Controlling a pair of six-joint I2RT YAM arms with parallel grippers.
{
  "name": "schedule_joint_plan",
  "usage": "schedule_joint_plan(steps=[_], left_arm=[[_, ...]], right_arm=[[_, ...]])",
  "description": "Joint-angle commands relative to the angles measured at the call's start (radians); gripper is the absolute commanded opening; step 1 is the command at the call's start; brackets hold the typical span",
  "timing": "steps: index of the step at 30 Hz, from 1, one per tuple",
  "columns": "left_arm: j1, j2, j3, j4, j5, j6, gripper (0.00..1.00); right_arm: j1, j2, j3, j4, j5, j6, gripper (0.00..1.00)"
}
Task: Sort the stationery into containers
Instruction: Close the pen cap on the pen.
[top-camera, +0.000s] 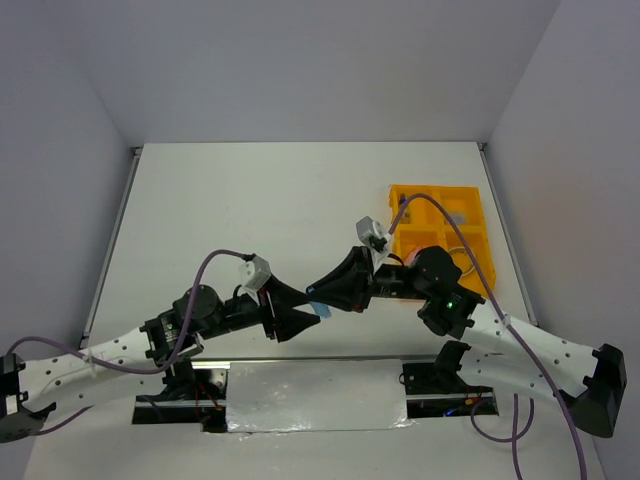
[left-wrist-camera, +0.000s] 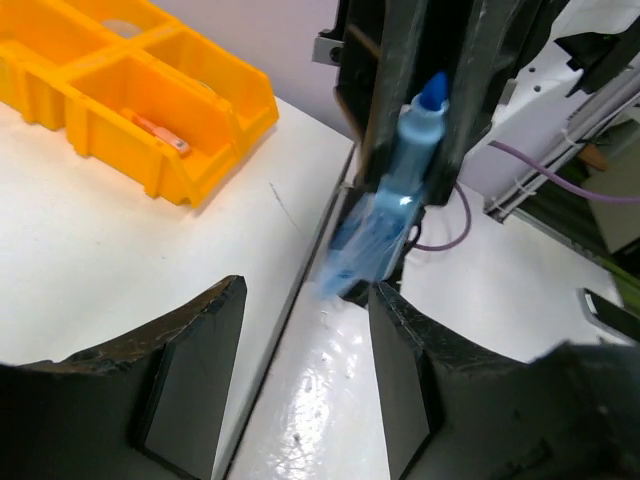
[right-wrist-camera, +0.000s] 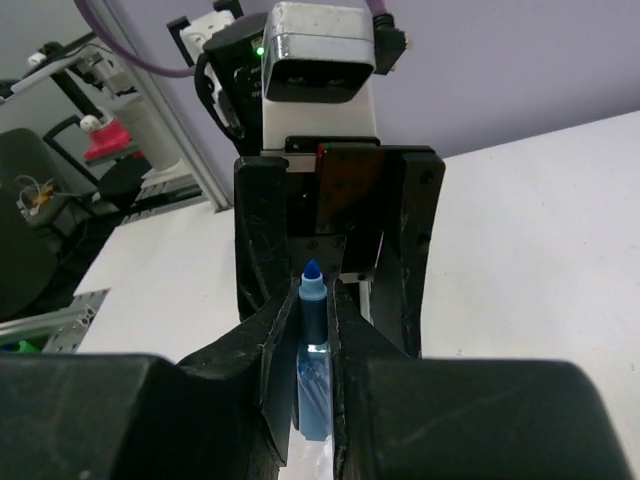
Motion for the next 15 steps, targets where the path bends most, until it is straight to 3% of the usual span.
schedule_joint_plan(steps=[1, 8, 15], left_arm=[[0.003, -0.032, 0.012, -0.001, -0.115, 0.044, 0.64], [0.011, -0.046, 0.015, 0.028, -0.085, 0.048, 0.63], [0.011, -0.04, 0.014, 0.066, 0.024, 0.053, 0.51]], right_arm=[[0.004, -0.034, 0.055, 0.022, -0.057, 0.032, 0.0], [0.006, -0.014, 0.049, 0.057, -0.062, 0.062, 0.0], [0.006, -0.002, 0.048, 0.031, 0.006, 0.023, 0.0]])
